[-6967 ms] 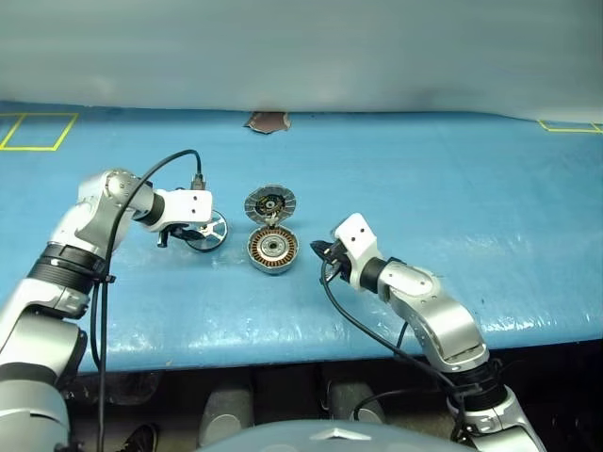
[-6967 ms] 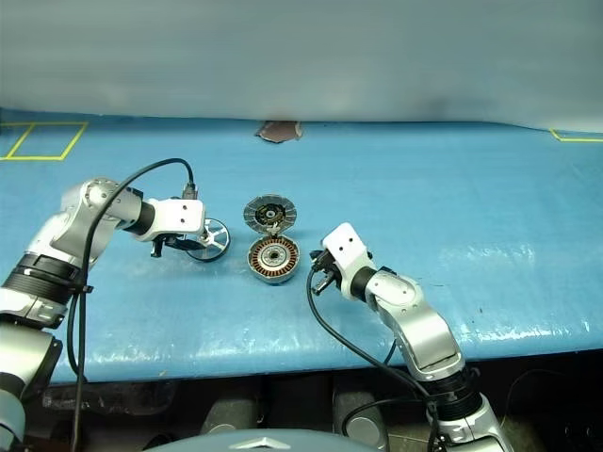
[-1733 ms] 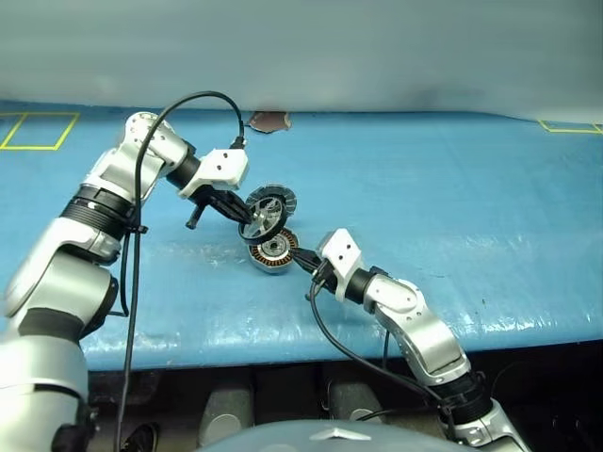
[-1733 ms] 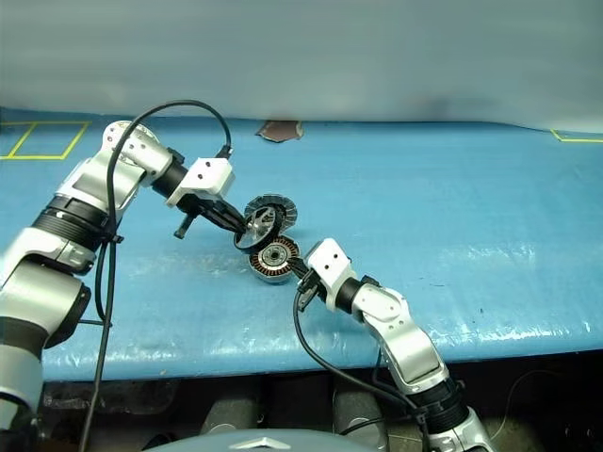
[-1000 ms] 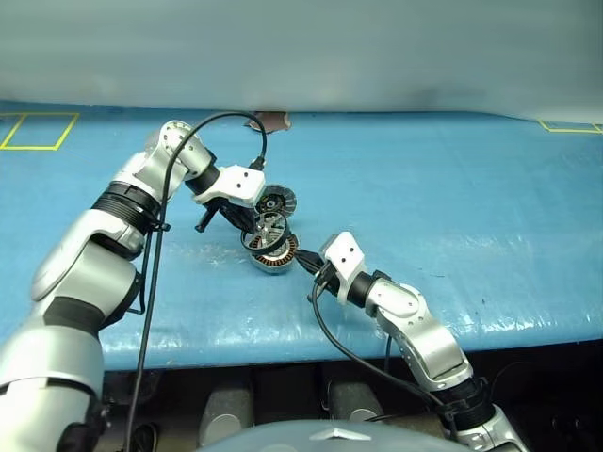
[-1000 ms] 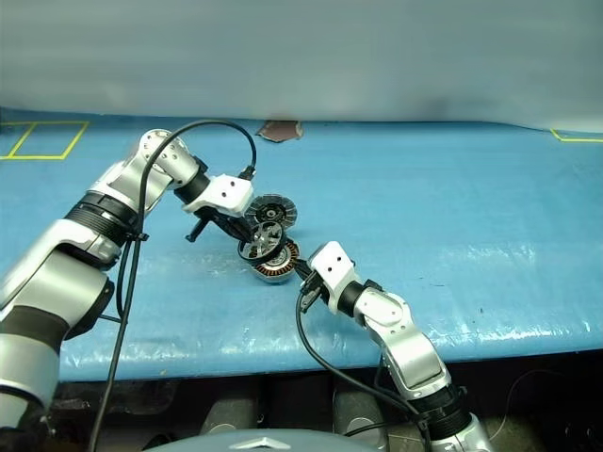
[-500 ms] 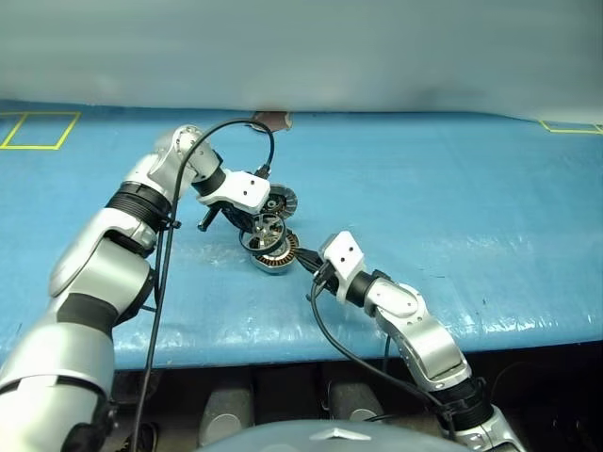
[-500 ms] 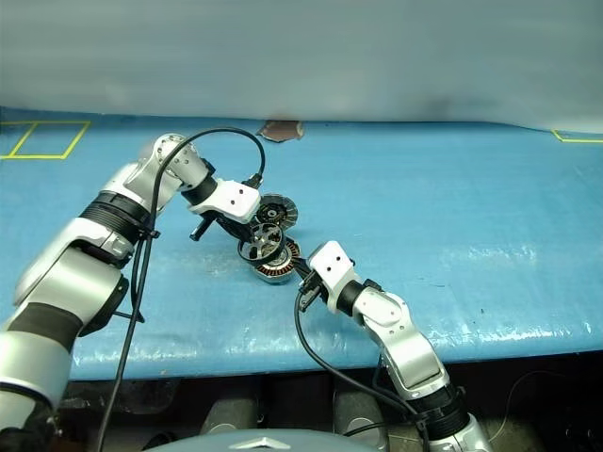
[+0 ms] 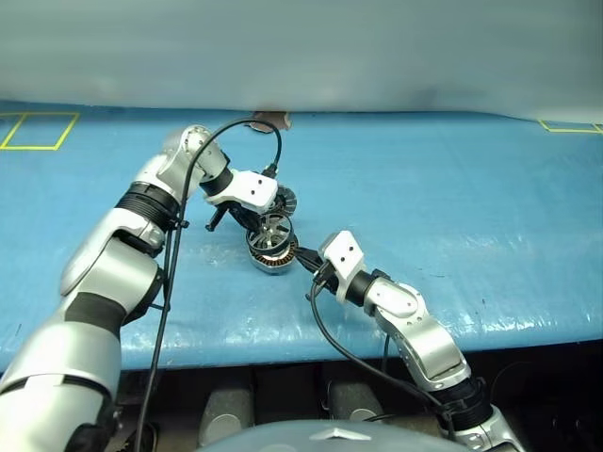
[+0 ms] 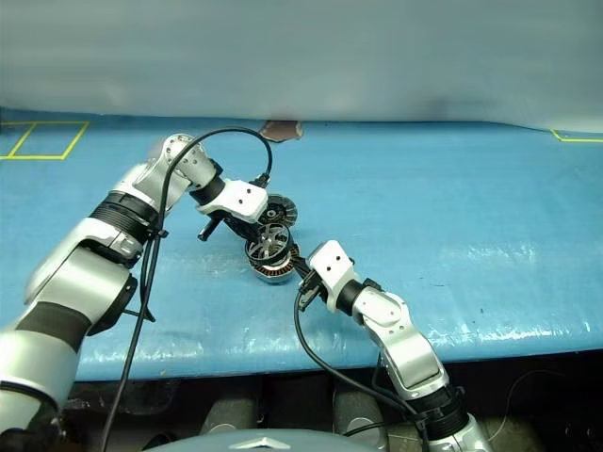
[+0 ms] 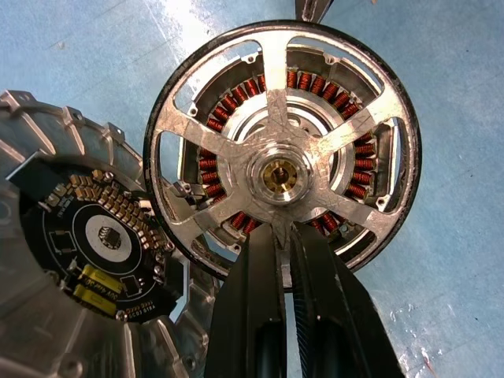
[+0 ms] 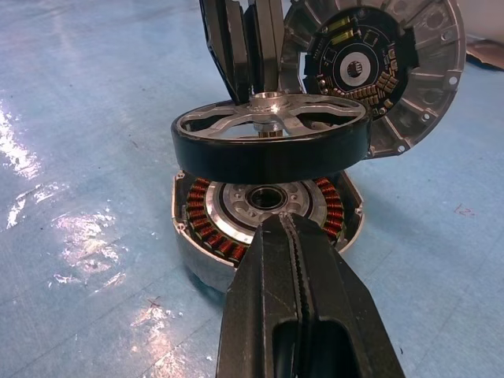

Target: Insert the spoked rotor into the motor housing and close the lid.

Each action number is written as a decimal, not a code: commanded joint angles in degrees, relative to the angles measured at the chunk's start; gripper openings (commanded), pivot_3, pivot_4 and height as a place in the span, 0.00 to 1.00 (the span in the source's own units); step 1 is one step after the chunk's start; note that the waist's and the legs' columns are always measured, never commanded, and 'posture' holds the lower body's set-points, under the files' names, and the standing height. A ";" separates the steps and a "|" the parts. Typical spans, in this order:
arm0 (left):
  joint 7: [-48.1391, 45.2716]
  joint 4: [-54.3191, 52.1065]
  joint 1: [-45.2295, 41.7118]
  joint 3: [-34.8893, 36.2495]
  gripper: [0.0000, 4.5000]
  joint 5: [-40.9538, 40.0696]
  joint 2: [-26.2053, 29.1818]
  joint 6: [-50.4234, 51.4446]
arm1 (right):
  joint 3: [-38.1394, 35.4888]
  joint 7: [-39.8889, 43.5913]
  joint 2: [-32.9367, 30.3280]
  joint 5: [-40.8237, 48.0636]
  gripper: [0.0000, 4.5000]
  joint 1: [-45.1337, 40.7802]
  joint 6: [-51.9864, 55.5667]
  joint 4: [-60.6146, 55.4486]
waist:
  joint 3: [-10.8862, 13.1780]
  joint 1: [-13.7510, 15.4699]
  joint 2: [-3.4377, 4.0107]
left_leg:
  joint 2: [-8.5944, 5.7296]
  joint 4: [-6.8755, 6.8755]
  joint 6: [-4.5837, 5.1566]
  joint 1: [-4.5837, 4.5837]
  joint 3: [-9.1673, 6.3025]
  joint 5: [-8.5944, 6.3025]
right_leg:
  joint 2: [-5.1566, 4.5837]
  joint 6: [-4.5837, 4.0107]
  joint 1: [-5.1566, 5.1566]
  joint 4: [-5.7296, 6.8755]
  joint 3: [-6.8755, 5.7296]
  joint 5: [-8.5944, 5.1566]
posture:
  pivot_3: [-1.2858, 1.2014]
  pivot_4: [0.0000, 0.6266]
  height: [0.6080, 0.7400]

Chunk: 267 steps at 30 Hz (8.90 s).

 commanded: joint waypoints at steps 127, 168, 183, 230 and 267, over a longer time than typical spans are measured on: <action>20.90 -47.68 44.81 26.82 0.45 -23.76 15.75 30.71 | 3.58 6.56 4.32 -4.58 0.00 -14.58 -2.98 14.20 | 0.04 -1.32 0.13 | 0.08 -0.26 0.00 0.94 0.06 0.00 | -0.02 -0.18 0.66 0.07 0.01 -0.10 | 0.52 0.24 1.00; 31.26 -49.57 53.92 33.62 0.45 -29.03 12.64 30.31 | -4.40 17.05 8.46 -0.44 0.00 -39.65 -6.89 39.72 | 0.18 -1.45 0.22 | 0.04 -1.24 0.00 0.94 0.10 0.00 | -0.09 -0.17 0.37 -0.21 -0.07 -0.16 | 0.52 0.24 1.00; 31.43 -46.36 52.42 35.89 0.45 -28.90 14.35 29.91 | 2.65 15.82 5.79 -2.27 0.00 -24.01 1.47 22.61 | 0.18 -1.41 0.21 | 0.07 -1.18 -0.01 0.98 0.11 0.00 | -0.08 -0.38 0.39 -0.19 -0.09 -0.30 | 0.52 0.24 1.00; 32.65 -45.39 50.70 34.75 0.46 -28.31 12.75 28.94 | 3.99 9.27 9.44 -0.30 0.71 -14.27 1.76 20.48 | 0.14 -1.52 0.17 | 0.10 -1.22 -0.02 1.13 0.11 0.00 | -0.08 -0.44 0.53 -0.24 -0.09 -0.35 | 0.52 0.24 1.00; 34.69 -44.61 51.11 33.41 0.46 -27.76 11.57 27.69 | 2.07 9.30 4.20 -2.10 0.70 -22.37 4.54 16.72 | 0.17 -1.11 0.18 | 0.07 -1.19 -0.02 1.06 0.10 0.00 | -0.13 -0.46 0.48 -0.24 -0.12 -0.36 | 0.52 0.24 1.00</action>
